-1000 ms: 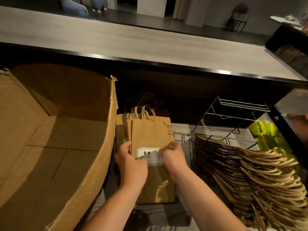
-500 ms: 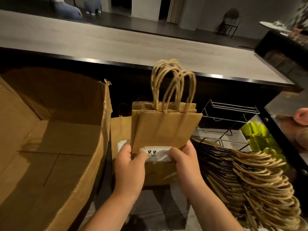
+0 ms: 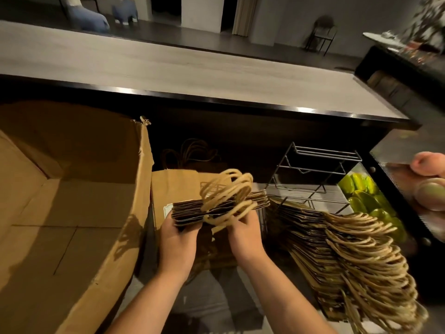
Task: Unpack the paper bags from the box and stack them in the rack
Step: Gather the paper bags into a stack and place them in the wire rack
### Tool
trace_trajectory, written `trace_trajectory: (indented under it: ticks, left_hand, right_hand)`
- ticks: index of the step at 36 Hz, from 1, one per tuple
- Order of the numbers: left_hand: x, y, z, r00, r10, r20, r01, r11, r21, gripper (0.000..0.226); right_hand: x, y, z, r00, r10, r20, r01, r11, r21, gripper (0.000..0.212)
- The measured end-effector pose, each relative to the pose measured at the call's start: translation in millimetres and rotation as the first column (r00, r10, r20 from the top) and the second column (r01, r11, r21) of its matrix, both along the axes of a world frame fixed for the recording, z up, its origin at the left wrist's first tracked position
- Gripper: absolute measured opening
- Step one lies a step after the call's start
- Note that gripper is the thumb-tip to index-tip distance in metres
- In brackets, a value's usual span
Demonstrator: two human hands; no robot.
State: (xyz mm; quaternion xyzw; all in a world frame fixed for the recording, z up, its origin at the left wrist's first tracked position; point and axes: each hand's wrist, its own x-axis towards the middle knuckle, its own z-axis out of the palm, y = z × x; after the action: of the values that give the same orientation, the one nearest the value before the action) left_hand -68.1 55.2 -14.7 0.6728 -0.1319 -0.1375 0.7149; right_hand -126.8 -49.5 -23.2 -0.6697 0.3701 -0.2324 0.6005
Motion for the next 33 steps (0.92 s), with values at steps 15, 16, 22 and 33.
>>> trace_trajectory:
  ticks: [15, 16, 22, 33]
  left_hand:
    - [-6, -10, 50, 0.981, -0.051, 0.189, 0.064, 0.996, -0.064, 0.022]
    - [-9, -16, 64, 0.980, -0.068, 0.189, 0.091, 0.989, -0.116, 0.030]
    - [-21, -61, 112, 0.934, -0.229, 0.275, 0.291, 0.934, -0.209, 0.037]
    - [-62, -152, 105, 0.966, -0.222, 0.131, 0.233, 0.969, -0.077, 0.020]
  right_hand:
    - [-46, 3, 117, 0.985, 0.157, -0.068, -0.166, 0.976, -0.142, 0.022]
    - [-53, -3, 131, 0.980, 0.184, -0.081, -0.195, 0.969, -0.154, 0.022]
    - [-86, -50, 197, 0.957, 0.245, -0.153, -0.273, 0.942, -0.195, 0.023]
    - [-139, -169, 185, 0.929, 0.296, -0.223, -0.333, 0.931, -0.151, 0.023]
